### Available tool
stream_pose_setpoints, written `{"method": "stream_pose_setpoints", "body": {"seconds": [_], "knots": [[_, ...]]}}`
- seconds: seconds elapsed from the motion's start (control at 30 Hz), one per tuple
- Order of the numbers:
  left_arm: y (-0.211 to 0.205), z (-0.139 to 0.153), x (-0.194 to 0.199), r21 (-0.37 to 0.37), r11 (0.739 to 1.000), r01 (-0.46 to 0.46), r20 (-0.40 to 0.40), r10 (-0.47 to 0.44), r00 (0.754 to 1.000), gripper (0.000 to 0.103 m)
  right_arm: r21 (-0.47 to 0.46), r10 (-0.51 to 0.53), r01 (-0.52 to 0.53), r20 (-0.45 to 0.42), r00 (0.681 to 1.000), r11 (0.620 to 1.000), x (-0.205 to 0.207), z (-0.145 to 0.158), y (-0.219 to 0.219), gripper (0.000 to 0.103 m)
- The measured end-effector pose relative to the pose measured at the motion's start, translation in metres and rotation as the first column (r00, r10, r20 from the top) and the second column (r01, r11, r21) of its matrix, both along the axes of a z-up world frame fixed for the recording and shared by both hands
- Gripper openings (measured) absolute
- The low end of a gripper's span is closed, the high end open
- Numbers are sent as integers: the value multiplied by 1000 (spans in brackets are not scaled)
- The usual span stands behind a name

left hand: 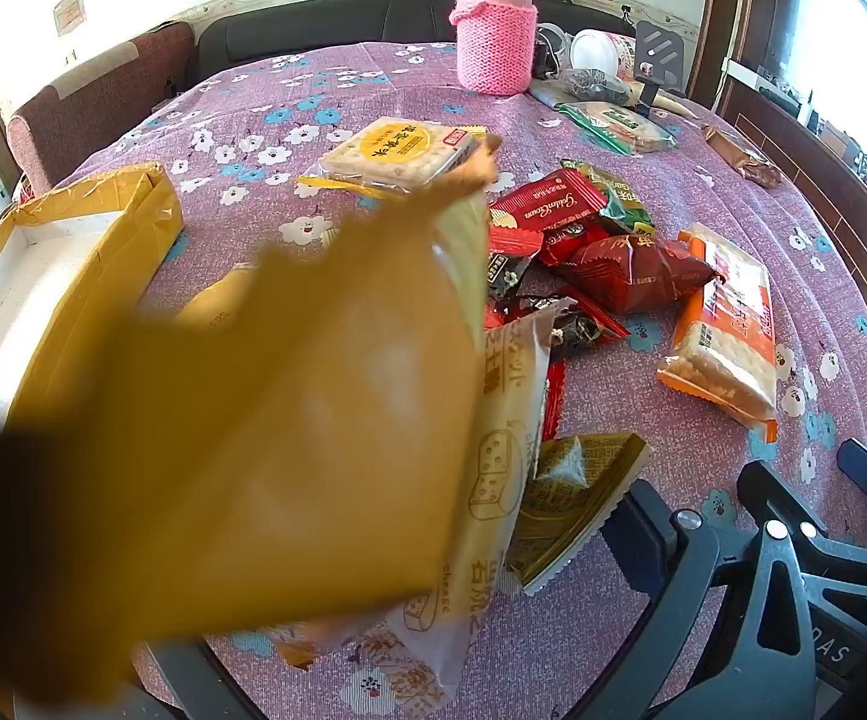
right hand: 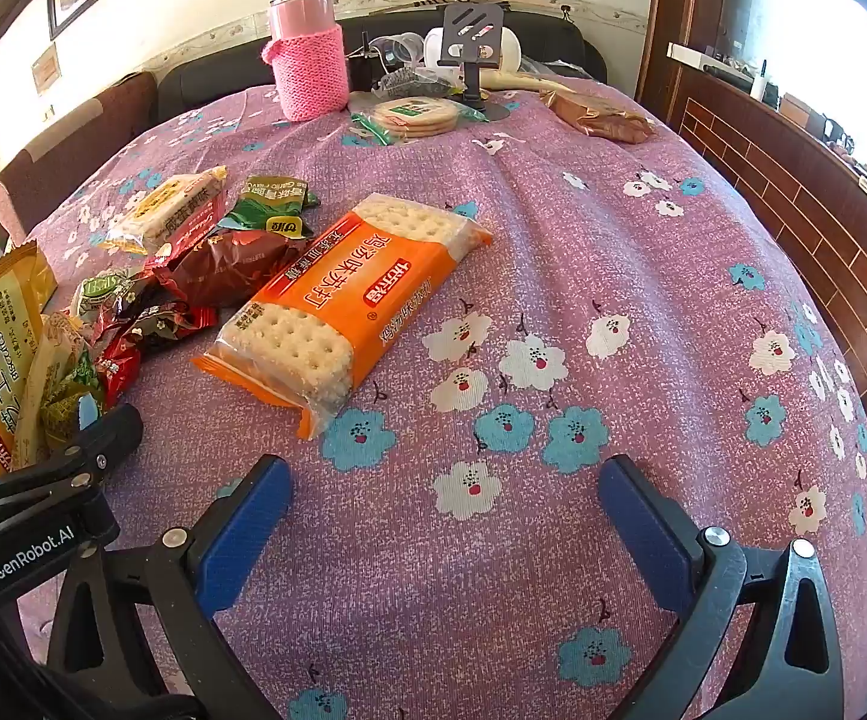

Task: Organize snacks

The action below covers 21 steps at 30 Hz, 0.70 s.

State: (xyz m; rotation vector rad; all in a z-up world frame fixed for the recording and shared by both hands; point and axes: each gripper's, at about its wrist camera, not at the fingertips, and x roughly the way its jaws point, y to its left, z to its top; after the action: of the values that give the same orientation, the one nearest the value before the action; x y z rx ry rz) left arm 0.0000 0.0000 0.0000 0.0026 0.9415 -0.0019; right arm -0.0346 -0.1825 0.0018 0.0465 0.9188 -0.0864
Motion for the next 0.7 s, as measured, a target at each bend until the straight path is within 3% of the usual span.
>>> {"method": "stream_pose_setpoints", "body": {"seconds": [0.4,0.7], "knots": [[-1,0,-1,-1,1000,-19,-1,19,1000,103,3,-17,17,0,1000,1000,1,-1,0,103],[4,3,-16,1,997,72,-72,-72,995,103,4,-16,16,-3,1000,1000,1,-1,-1,103]]}}
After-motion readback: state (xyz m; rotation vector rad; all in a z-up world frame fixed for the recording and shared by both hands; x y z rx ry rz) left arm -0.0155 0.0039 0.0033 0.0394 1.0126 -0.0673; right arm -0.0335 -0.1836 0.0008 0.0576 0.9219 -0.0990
